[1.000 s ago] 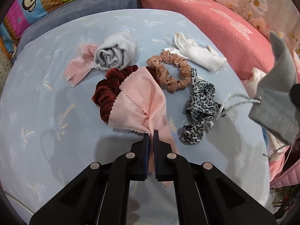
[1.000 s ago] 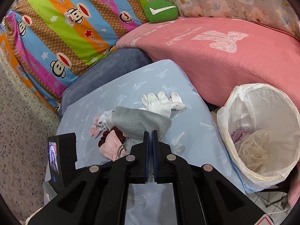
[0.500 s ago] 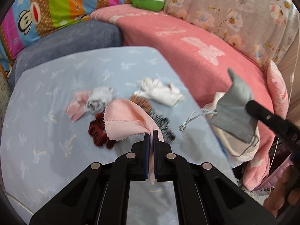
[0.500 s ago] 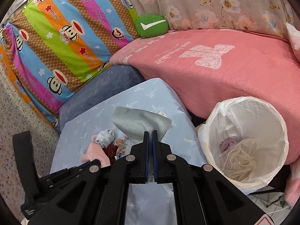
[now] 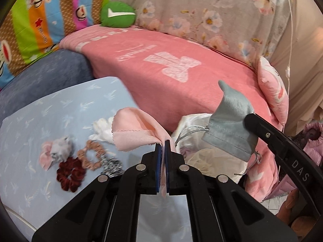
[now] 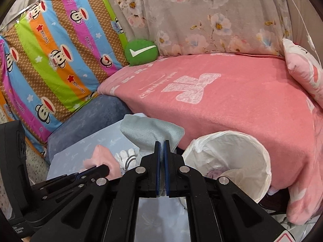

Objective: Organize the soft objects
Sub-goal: 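Carry both cloths over the white bin and open both grippers, then move both grippers back to the scrunchies on the sheet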

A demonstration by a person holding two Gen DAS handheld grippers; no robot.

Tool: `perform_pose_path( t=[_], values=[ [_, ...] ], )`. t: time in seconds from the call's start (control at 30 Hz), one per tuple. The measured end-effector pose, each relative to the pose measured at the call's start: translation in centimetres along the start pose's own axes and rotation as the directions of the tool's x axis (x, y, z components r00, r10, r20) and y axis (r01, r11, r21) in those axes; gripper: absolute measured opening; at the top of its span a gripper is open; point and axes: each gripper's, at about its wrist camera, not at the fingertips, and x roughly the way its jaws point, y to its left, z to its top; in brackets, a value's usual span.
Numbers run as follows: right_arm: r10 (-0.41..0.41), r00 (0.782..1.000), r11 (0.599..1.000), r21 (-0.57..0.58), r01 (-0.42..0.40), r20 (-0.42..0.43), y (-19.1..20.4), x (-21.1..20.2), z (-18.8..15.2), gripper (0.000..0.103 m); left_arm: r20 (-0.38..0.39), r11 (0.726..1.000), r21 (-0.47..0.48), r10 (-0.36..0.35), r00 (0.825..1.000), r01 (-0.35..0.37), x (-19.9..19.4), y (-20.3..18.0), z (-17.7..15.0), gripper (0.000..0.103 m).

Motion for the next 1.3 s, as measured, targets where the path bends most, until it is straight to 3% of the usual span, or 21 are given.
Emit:
perform_pose_path(
  t=[0.4, 0.8, 0.9, 0.97, 1.03, 1.17, 1.3],
  values=[
    [-0.105, 0.994, 0.989, 0.103, 0.105, 0.002, -7.0, 0.8, 1.0, 0.003, -0.055, 0.988, 0.110, -0.103, 0.993, 0.108, 3.4, -6.2, 2.0, 0.004],
    [-0.133, 0.991, 0.980, 0.149, 0.136, -0.032, -9.8, 2.4, 0.7, 0.004, -0.152, 0.987, 0.102, -0.107, 0.983, 0.123, 7.2, -8.3, 2.6, 0.006],
    [-0.135, 0.990, 0.978, 0.156, 0.138, -0.033, -10.2, 2.7, 0.7, 0.007, -0.157, 0.989, 0.090, -0.104, 0.982, 0.119, 7.5, -8.2, 2.5, 0.021],
    [-0.140, 0.990, 0.976, 0.166, 0.143, -0.030, -10.4, 2.8, 0.8, 0.010, -0.132, 0.991, 0.087, -0.092, 0.987, 0.104, 7.3, -8.0, 2.5, 0.048],
    [-0.133, 0.991, 0.977, 0.162, 0.135, -0.025, -10.4, 2.9, 0.9, 0.010, -0.098, 0.992, 0.090, -0.076, 0.992, 0.085, 6.9, -7.9, 2.7, 0.059],
    [-0.135, 0.991, 0.980, 0.147, 0.137, -0.019, -10.0, 2.9, 0.8, 0.025, -0.073, 0.994, 0.084, -0.065, 0.995, 0.071, 6.5, -7.3, 3.2, 0.061],
    [-0.130, 0.991, 0.982, 0.137, 0.132, -0.030, -9.7, 2.9, 0.4, 0.026, -0.064, 0.996, 0.087, -0.023, 0.998, 0.028, 6.4, -6.6, 2.9, 0.061]
  ],
)
